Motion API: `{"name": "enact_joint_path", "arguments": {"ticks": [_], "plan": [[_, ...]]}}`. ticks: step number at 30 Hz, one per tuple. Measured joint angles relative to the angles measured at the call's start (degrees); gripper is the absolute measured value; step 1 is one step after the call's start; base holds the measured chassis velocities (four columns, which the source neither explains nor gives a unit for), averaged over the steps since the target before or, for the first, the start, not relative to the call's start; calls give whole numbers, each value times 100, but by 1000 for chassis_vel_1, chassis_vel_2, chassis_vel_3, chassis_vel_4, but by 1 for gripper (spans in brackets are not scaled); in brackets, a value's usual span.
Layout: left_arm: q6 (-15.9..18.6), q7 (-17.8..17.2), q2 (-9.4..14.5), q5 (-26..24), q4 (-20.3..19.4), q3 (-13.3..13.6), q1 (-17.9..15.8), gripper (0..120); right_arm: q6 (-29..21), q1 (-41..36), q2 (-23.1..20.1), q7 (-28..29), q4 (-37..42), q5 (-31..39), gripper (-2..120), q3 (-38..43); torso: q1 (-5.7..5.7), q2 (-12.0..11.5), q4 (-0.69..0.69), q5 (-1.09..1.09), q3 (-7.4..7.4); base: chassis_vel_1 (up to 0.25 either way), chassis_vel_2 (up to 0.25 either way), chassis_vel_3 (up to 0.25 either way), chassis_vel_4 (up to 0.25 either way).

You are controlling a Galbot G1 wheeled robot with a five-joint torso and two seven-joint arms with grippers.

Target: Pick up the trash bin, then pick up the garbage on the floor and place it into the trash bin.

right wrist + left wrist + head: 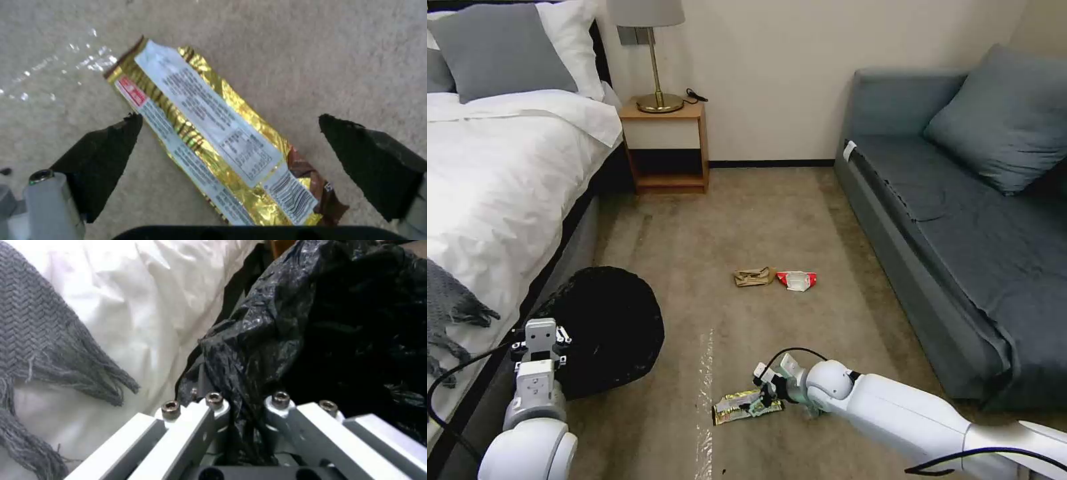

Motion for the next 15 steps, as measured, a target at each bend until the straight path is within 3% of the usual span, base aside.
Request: {"name": "enact_joint_path", "arguments": {"ticks": [15], "plan": [[-85,-4,-223,97,-41,133,112,3,199,-137,320,-72,-771,-426,100,58,0,0,0,0,0,0,0,0,0]]}}
